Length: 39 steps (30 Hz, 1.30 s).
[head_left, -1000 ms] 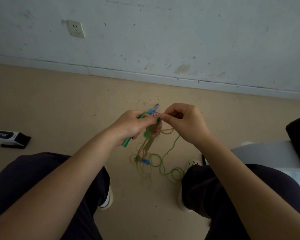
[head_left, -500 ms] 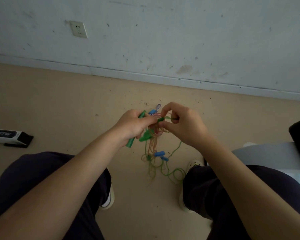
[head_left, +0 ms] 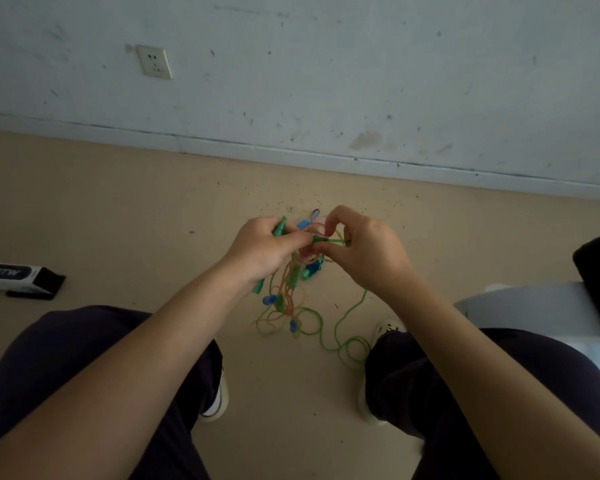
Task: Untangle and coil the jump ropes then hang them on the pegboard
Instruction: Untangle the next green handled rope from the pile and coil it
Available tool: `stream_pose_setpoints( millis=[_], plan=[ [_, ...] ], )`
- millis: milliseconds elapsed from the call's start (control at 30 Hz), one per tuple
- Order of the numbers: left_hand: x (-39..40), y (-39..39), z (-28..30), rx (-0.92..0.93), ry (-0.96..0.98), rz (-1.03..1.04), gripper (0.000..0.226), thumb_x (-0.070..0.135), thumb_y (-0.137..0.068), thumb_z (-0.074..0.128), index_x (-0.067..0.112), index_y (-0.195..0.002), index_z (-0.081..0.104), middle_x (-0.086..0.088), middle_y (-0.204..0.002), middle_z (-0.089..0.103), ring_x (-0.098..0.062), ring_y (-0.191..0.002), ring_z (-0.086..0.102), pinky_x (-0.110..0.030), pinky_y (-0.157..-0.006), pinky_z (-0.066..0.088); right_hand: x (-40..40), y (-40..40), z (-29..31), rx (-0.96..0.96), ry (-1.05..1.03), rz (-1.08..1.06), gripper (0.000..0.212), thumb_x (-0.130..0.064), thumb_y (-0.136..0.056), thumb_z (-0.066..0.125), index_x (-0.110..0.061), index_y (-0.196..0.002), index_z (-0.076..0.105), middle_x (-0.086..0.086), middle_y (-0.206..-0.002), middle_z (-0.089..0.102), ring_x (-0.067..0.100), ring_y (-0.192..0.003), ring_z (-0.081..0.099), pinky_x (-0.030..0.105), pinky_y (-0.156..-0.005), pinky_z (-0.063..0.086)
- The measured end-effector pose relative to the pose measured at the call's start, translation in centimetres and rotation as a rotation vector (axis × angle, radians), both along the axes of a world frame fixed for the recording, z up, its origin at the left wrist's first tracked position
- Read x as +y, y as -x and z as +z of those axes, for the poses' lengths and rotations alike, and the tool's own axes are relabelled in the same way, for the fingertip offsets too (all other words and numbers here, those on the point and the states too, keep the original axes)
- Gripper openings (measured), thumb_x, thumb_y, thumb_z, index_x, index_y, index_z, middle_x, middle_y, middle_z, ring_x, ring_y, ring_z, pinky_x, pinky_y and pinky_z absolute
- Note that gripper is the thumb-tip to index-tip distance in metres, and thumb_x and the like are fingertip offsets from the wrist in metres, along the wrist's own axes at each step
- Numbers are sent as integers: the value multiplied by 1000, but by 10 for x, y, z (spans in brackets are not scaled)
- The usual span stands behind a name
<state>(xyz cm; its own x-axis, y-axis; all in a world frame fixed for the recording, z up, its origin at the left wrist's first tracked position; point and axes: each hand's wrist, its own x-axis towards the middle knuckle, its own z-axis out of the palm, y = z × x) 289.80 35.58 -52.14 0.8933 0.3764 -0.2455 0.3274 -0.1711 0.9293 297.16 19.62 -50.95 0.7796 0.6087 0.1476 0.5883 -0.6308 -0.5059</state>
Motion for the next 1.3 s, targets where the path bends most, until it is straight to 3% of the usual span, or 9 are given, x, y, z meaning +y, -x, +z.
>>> stream_pose_setpoints(
  millis=[67, 200, 333, 467, 567, 833, 1000, 1100, 1300],
  plan=[
    [-2, 0, 1, 2, 8, 8, 13, 25, -88, 72, 19, -77, 70, 15, -47, 57, 3, -36, 43, -13, -39, 33, 0, 1, 0, -14, 14, -6, 31, -44, -84, 72, -22, -87, 50, -10, -55, 40, 5, -47, 35, 26, -45, 28],
    [-4, -1, -1, 27, -12, -12, 11, 25, -90, 69, 14, -89, 72, -9, -86, 73, -3, -49, 48, -18, -42, 38, 4, 3, -2, -51, 122, -25, 36, -52, -85, 67, -23, -84, 47, -11, -61, 43, 10, -53, 43, 25, -44, 27],
    [-6, -2, -4, 35, -11, -25, 12, 25, -92, 67, 14, -96, 71, -1, -91, 73, -10, -73, 60, -18, -45, 45, 5, 2, -5, -106, 229, -57, 33, -53, -89, 61, -24, -80, 49, -11, -61, 41, 16, -59, 48, 22, -44, 26],
    [-5, -3, -6, 49, -15, -33, 9, 26, -91, 68, 18, -92, 70, -1, -93, 72, -8, -69, 58, -21, -48, 48, 4, -1, -8, -14, 144, -34, 31, -45, -88, 66, -23, -72, 53, -12, -59, 46, 12, -54, 46, 23, -45, 28],
    [-3, -2, -5, 72, 46, -59, 11, 30, -91, 70, 19, -96, 70, -3, -99, 73, -1, -48, 52, -24, -50, 50, 1, -4, -7, 44, 8, -16, 29, -36, -87, 70, -20, -70, 53, -10, -56, 49, 6, -49, 43, 24, -45, 29],
    [-3, -1, -2, 11, 54, -48, 7, 27, -93, 67, 20, -94, 70, 21, -48, 58, 7, -40, 50, -20, -45, 44, -5, -6, -8, 92, -183, 60, 26, -28, -84, 75, -18, -85, 51, -8, -55, 48, 9, -45, 37, 21, -44, 33],
    [-2, -2, 0, 23, 103, -43, 6, 24, -92, 69, 18, -94, 70, 17, -49, 60, 2, -38, 46, -26, -51, 42, -4, -5, -6, 149, -357, 123, 27, -14, -81, 77, -25, -96, 57, -7, -62, 56, 4, -54, 52, 11, -49, 40],
    [-2, -2, 2, 36, 156, -32, 5, 23, -89, 70, 18, -91, 70, 15, -52, 61, 2, -38, 43, -27, -56, 40, -4, -6, -6, 257, -422, 98, 26, -11, -79, 79, -26, -93, 63, -4, -70, 65, 11, -62, 62, 26, -57, 52],
    [0, -1, 7, 22, 190, -20, 5, 22, -88, 72, 19, -87, 68, 14, -47, 55, -2, -39, 41, -27, -55, 38, -4, -7, -3, 389, -515, 125, 31, -6, -79, 78, -29, -95, 65, 8, -74, 66, 19, -63, 63, 26, -58, 51]
  ],
)
